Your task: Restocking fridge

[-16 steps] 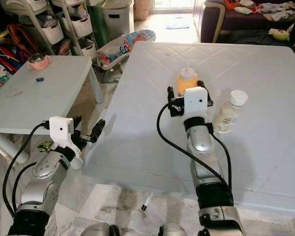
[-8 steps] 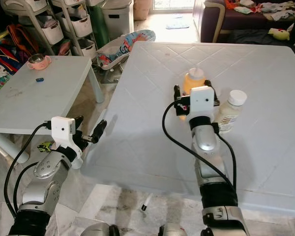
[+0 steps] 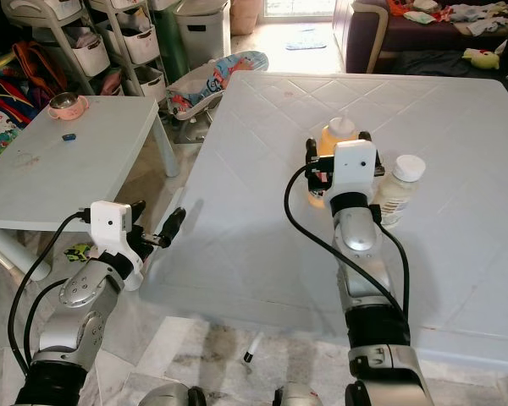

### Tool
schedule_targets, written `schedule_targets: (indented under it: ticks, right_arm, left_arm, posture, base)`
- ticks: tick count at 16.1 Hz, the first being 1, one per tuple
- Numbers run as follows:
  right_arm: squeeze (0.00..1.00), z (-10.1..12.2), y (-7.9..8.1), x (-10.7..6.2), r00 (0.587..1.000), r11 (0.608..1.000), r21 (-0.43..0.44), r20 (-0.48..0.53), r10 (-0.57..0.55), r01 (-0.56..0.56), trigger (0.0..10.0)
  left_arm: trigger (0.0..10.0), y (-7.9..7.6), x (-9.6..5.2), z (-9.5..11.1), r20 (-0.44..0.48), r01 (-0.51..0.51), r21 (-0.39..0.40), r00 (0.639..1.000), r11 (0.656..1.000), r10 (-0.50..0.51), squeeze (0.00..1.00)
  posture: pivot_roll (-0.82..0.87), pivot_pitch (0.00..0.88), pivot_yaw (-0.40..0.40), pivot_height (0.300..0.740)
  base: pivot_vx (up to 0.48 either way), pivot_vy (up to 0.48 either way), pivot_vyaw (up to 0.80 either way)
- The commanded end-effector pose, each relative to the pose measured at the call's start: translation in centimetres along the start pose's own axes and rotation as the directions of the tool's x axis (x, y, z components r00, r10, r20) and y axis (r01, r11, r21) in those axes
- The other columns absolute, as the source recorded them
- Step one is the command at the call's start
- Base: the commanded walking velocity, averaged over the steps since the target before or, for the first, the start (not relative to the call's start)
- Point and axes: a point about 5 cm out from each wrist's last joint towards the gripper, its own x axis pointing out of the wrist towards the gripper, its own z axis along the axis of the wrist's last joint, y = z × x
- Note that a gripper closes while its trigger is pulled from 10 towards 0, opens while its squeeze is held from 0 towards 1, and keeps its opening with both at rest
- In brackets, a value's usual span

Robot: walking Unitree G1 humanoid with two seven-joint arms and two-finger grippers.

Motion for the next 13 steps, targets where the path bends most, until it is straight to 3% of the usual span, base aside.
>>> schedule_targets:
  ticks: [1, 6, 8, 13]
  right_arm:
    - [0.00, 0.3, -0.1, 0.4, 1.000, 1.000, 0.010, -0.001, -0.003, 0.003, 10.0]
    - [0.00, -0.1, -1.0, 1.1, 0.999, 0.999, 0.013, -0.035, -0.033, 0.034, 9.9]
    - [0.00, 0.0, -1.2, 1.3, 0.999, 0.999, 0.008, -0.035, -0.031, 0.031, 0.0]
    - [0.00, -0.1, -1.3, 1.5, 0.999, 0.999, 0.005, -0.037, -0.034, 0.035, 0.0]
  left_arm:
    - [10.0, 0.0, -0.1, 0.1, -0.007, 0.012, 0.016, 1.000, 1.000, -0.012, 0.00]
    - [10.0, 0.0, -0.1, 0.1, -0.011, 0.016, 0.015, 1.000, 1.000, -0.016, 0.00]
    - [10.0, -0.1, -0.1, 0.0, -0.012, 0.016, 0.014, 1.000, 1.000, -0.016, 0.00]
    - [10.0, 0.0, -0.1, 0.0, -0.015, 0.015, 0.016, 1.000, 1.000, -0.015, 0.00]
  posture:
    - [-0.01, 0.018, 0.081, 0.740]
    - [0.00, 0.019, 0.080, 0.740]
    - [0.00, 0.019, 0.079, 0.740]
    - [0.00, 0.017, 0.081, 0.740]
  base:
    - [0.000, 0.000, 0.00]
    - [0.000, 0.000, 0.00]
    - [0.000, 0.000, 0.00]
    - [0.000, 0.000, 0.00]
